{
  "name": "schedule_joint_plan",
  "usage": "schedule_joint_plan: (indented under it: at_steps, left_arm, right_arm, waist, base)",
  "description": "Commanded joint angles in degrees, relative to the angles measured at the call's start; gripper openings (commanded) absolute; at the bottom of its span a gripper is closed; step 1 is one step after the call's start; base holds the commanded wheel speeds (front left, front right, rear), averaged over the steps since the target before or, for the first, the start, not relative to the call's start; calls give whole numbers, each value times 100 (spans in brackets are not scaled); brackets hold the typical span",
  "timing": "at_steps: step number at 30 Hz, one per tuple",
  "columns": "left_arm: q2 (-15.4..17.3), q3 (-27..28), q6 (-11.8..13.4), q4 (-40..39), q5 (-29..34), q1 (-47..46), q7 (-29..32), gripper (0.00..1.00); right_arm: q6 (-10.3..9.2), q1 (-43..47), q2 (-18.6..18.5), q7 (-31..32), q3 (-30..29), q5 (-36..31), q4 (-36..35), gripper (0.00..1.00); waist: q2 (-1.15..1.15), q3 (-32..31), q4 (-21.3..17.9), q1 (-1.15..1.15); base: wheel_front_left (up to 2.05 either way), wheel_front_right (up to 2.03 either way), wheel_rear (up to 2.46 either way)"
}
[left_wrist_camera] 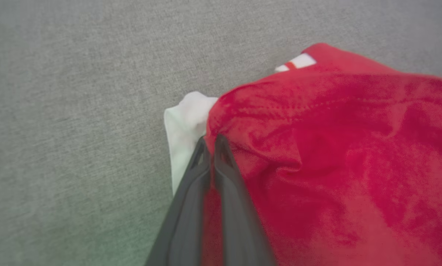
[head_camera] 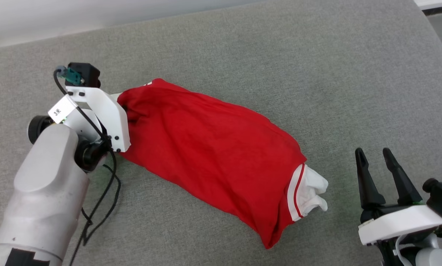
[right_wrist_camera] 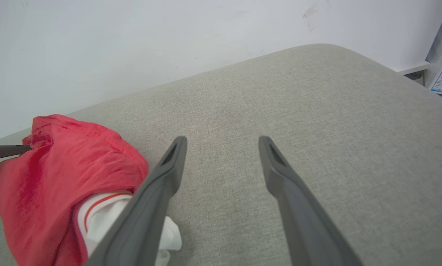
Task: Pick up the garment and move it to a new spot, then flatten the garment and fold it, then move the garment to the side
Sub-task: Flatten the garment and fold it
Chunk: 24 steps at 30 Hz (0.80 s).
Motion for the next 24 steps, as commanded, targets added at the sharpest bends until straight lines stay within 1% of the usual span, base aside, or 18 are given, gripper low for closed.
schedule_joint_plan:
  at_steps: [1, 6, 7, 8, 9, 11, 15, 20, 24]
  left_arm:
    - [-45, -6, -30, 113, -47, -94, -58, 0]
    - [-230, -71, -151, 761, -102, -250, -410, 0]
    - [-262, -80, -177, 830, -119, -279, -517, 20]
    - [-264, -85, -194, 883, -110, -319, -657, 73]
    - [-274, -85, -206, 912, -108, -357, -821, 100]
    - [-293, -119, -242, 946, -72, -365, -1148, 100]
    - [-322, -112, -235, 858, 9, -221, -1947, 100]
    - [-350, -68, -27, 520, 129, 158, -2831, 100]
    - [-370, -13, 285, 98, 199, 660, -3407, 100]
  right_arm:
    - [0, -116, 9, -35, 12, 8, 4, 100]
    - [0, -220, 9, -92, 27, -62, 35, 100]
    - [0, -237, 9, -124, 8, -83, 19, 100]
    - [-1, -236, 8, -121, -5, -104, 21, 100]
    - [0, -242, 9, -146, -11, -132, -1, 100]
    - [-1, -238, 8, -125, -30, -193, -20, 100]
    - [0, -186, 8, -46, -61, -292, -111, 100]
    - [0, -53, 8, 129, -120, -391, -232, 100]
    - [0, 68, 9, 251, -164, -434, -317, 100]
  waist:
    - [0, 42, -3, -1]
    - [0, 90, 6, -1]
    - [0, 70, 24, -1]
    - [0, 41, 39, -1]
    - [0, 0, 57, -1]
    - [0, -106, 105, -1]
    - [0, -377, 228, -1]
    - [0, -724, 446, -1]
    - [0, -953, 625, -1]
  base:
    - [0, 0, 0]
    - [0, 0, 0]
    - [0, 0, 0]
    - [0, 0, 0]
    - [0, 0, 0]
    - [0, 0, 0]
    - [0, 0, 0]
    - [0, 0, 0]
    - [0, 0, 0]
